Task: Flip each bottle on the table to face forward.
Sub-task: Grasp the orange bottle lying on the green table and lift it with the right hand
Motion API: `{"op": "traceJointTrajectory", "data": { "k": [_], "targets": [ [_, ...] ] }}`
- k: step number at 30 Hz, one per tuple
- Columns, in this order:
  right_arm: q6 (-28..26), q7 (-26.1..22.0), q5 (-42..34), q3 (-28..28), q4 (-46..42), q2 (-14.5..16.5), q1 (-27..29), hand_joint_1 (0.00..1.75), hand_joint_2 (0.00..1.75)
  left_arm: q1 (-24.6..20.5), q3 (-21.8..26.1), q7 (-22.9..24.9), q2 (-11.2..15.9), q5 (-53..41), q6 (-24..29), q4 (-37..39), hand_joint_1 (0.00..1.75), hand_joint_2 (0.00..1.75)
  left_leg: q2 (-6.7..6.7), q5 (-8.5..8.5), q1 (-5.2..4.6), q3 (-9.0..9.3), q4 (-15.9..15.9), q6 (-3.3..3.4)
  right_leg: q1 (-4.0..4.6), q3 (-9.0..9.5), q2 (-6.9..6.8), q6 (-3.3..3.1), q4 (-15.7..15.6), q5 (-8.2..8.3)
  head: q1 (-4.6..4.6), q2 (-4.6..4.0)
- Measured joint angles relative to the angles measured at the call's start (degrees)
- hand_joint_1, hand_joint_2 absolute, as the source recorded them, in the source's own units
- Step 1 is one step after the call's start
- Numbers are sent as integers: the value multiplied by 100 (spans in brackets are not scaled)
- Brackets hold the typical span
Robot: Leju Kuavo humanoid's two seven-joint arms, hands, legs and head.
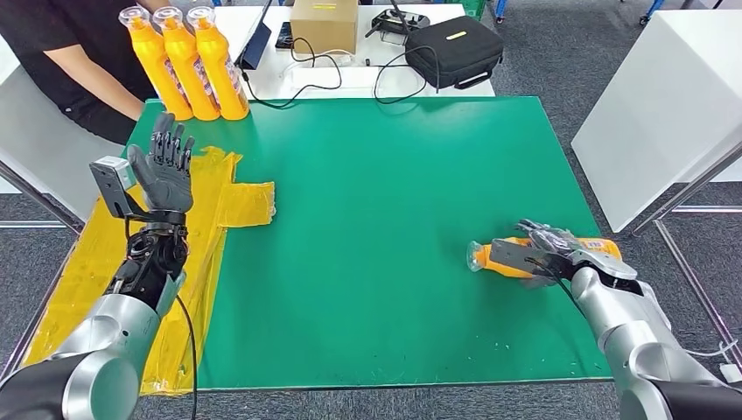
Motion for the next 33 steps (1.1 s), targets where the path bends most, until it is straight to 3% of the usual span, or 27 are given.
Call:
{"op": "traceJointTrajectory", "data": {
  "k": [3,4,23,28,33],
  "targets": [
    [28,280,119,153,150,67,-80,168,175,17,63,0,25,-26,-51,0,0,0,1,0,1,4,0,0,1,2,1,0,0,0,1,0],
    [12,361,135,191,195,100,-94,175,175,29,76,-1,29,-30,-66,-3,0,0,2,0,1,7,0,0,1,3,3,0,-1,0,2,0],
    [-396,907,162,344,445,634,-46,175,175,430,164,-25,30,-42,-244,-405,0,0,35,1,8,68,-3,-11,6,45,38,-15,-5,14,3,0],
    [-1130,1109,41,331,449,1058,139,175,175,675,150,-2,-91,-131,-362,-757,0,0,74,-16,14,94,-5,-28,11,49,73,-18,-7,13,4,0],
    [-1309,1217,-21,326,449,1621,234,175,175,664,9,189,-419,-216,-302,-1029,0,0,76,-13,26,113,-6,-31,24,69,73,-24,-8,16,4,0]
  ]
}}
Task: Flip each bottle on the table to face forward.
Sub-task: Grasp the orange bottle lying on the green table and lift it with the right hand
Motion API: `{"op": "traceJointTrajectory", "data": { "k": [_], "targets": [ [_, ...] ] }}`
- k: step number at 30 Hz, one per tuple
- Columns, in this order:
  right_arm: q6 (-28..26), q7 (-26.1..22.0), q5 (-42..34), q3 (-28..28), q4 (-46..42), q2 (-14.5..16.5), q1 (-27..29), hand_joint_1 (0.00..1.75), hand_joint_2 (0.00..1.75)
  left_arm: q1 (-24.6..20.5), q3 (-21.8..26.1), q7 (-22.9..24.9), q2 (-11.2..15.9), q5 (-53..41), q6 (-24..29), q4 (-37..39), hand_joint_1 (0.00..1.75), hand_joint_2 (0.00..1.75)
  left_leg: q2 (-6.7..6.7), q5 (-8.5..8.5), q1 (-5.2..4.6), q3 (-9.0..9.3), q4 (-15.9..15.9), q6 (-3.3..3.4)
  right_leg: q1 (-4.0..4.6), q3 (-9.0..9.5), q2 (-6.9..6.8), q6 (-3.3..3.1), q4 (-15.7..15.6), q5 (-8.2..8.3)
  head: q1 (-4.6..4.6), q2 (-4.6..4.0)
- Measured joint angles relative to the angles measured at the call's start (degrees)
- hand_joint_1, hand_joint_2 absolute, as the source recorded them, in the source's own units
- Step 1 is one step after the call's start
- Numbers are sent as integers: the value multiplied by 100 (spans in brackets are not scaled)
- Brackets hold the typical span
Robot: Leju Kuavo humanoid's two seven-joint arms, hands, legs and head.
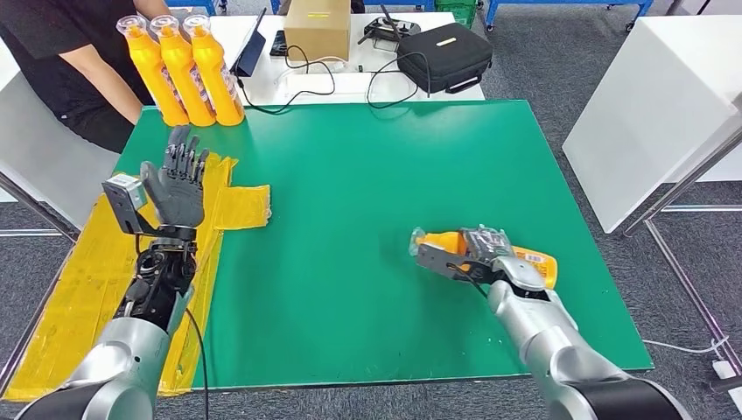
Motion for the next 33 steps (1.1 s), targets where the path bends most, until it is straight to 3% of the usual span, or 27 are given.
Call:
{"op": "traceJointTrajectory", "data": {
  "k": [7,14,23,24,26,27,28,30,33],
  "targets": [
    [43,137,57,2,10,372,35,175,175,-10,-136,140,-165,108,9,-204,0,0,5,1,4,12,0,-1,3,12,2,-5,1,4,1,0],
    [319,906,155,1,77,936,-4,175,175,-210,-332,239,-334,223,-133,-284,0,0,4,4,11,14,0,-6,13,9,3,-11,0,5,-1,0],
    [581,1457,177,-40,170,1256,-133,175,175,-676,-611,268,-620,317,-117,-263,0,0,6,3,11,11,0,-7,12,12,4,-13,1,9,-1,0],
    [581,1465,167,-56,174,1280,-145,144,175,-684,-622,258,-624,324,-119,-262,0,0,7,3,12,11,0,-7,14,10,4,-13,1,8,-2,0],
    [558,1463,145,-98,181,1318,-173,57,175,-703,-627,233,-626,333,-127,-246,0,0,6,4,16,8,0,-7,18,7,4,-13,2,8,-2,0],
    [540,1460,138,-124,186,1335,-187,14,131,-721,-627,221,-626,335,-134,-226,0,0,6,4,18,7,0,-8,19,6,4,-14,2,8,-2,0],
    [527,1461,129,-151,193,1349,-203,0,87,-747,-628,207,-627,337,-139,-196,0,0,5,5,19,5,0,-9,20,4,3,-14,2,8,-1,0],
    [551,1499,125,-205,210,1363,-237,0,0,-838,-629,195,-629,339,-144,-117,0,0,1,9,19,-4,0,-12,20,-1,2,-14,2,9,-1,0],
    [654,1567,164,-282,234,1365,-287,0,0,-994,-629,190,-630,340,-129,-10,0,0,-5,13,17,-14,1,-15,18,-6,0,-14,2,10,0,0]
  ]
}}
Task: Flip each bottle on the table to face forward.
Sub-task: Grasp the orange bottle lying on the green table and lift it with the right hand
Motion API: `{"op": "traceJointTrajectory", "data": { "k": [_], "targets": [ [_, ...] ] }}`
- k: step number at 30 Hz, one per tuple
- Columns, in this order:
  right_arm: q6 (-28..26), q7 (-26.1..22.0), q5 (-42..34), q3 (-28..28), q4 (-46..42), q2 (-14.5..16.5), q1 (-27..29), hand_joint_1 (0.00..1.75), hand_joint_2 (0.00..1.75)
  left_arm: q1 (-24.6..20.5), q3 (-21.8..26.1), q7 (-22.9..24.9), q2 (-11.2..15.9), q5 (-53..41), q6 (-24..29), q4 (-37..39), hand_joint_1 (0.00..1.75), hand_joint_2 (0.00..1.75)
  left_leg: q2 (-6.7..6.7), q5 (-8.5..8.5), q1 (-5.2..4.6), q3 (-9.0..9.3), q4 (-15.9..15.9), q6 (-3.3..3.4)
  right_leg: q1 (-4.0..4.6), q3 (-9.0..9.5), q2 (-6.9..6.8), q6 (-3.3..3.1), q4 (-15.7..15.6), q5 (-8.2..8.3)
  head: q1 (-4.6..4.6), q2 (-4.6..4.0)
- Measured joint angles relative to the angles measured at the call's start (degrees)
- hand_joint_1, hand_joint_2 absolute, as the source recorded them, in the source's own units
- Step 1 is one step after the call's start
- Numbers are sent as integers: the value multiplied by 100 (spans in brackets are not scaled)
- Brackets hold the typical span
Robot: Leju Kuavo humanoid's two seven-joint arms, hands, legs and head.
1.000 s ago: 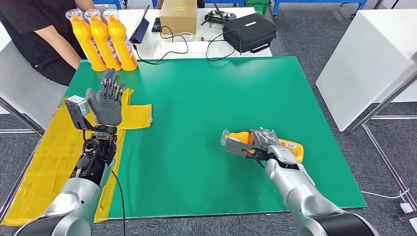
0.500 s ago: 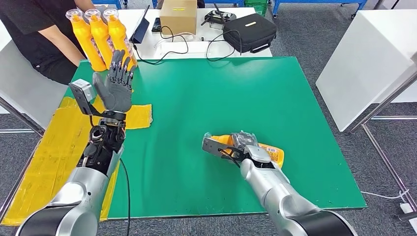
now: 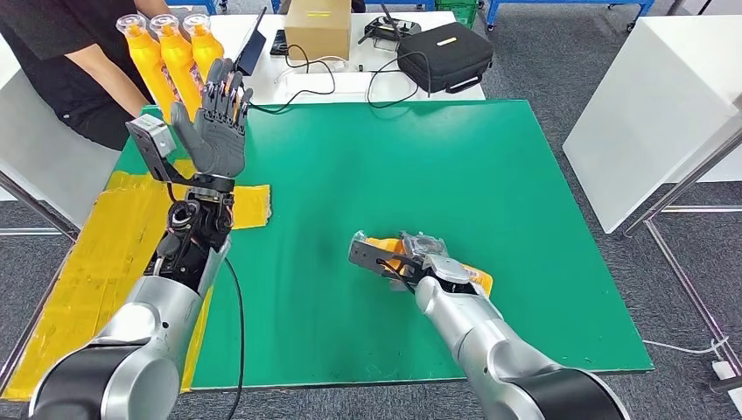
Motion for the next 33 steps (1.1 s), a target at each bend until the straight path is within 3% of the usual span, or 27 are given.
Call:
{"op": "traceJointTrajectory", "data": {
  "k": [14,33],
  "targets": [
    [-211,-197,130,-198,57,-75,-2,0,0,96,2,19,-10,-52,-36,36,0,0,-4,0,-2,-26,1,0,-1,-25,-2,0,0,0,-1,0],
    [-609,-1380,-84,-580,27,-138,52,0,0,30,10,49,-101,-162,-1,82,0,0,-11,2,-2,-54,2,1,-1,-45,-5,1,3,0,-1,0]
  ]
}}
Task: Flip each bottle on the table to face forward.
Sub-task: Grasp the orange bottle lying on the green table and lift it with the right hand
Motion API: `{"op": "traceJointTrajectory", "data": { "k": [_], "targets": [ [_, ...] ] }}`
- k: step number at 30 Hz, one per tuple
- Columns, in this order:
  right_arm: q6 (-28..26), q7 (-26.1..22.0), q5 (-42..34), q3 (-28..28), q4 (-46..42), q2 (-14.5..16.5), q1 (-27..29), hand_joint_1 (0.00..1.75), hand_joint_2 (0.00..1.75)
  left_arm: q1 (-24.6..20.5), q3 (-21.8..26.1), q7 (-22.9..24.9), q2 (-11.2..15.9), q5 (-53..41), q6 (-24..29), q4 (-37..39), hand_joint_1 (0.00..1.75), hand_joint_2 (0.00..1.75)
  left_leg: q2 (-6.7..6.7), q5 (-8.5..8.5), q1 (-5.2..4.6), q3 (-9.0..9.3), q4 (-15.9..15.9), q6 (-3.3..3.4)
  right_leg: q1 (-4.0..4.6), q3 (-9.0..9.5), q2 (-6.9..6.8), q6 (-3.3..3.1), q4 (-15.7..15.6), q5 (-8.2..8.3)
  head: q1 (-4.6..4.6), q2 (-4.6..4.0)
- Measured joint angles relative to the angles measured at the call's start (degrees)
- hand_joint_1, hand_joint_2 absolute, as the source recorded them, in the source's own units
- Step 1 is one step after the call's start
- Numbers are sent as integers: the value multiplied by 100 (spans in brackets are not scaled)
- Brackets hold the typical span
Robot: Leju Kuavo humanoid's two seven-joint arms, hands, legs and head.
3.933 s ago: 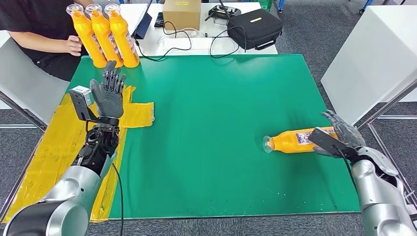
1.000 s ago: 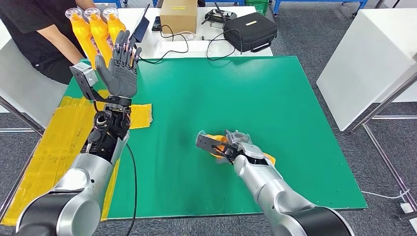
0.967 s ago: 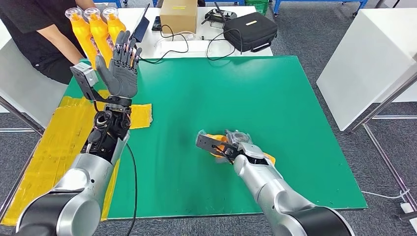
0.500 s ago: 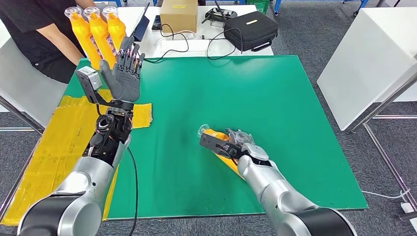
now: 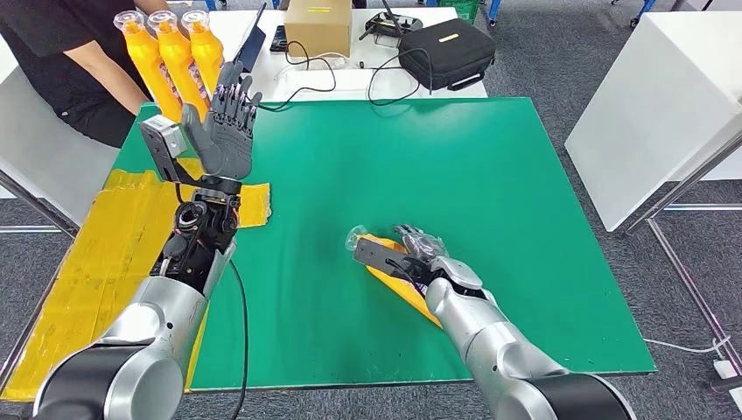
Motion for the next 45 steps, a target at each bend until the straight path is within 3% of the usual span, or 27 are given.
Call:
{"op": "traceJointTrajectory", "data": {
  "k": [5,9,18,30,38,45],
  "targets": [
    [-222,-432,-124,-30,-138,24,41,0,0,77,26,-54,11,-8,-10,0,0,0,-10,0,0,-9,0,0,0,-7,-7,0,0,0,0,0],
    [-532,-668,-232,-32,-360,25,158,0,175,172,66,-154,34,-62,15,-1,0,0,-15,1,0,-13,0,0,0,-10,-11,0,0,0,0,0],
    [-696,-567,-401,39,-1255,-19,826,0,175,265,111,-82,87,3,93,-14,0,0,-18,0,0,-18,0,0,0,-13,-16,0,0,-1,0,0],
    [-730,-504,-527,689,-2916,-99,2090,0,175,502,215,-90,302,160,207,-201,0,0,-17,-1,0,-25,-1,-1,0,-22,-16,0,0,-3,0,0],
    [-537,-102,-594,1237,-4053,-228,2886,0,175,699,274,38,365,161,269,-443,0,0,-25,-2,0,-29,-1,-1,0,-24,-23,1,-2,-8,0,0],
    [-527,385,-391,1345,-4548,-333,3272,0,175,554,268,146,336,139,314,-446,0,0,-26,0,0,-27,0,0,0,-24,-24,1,-3,-7,-1,0]
  ]
}}
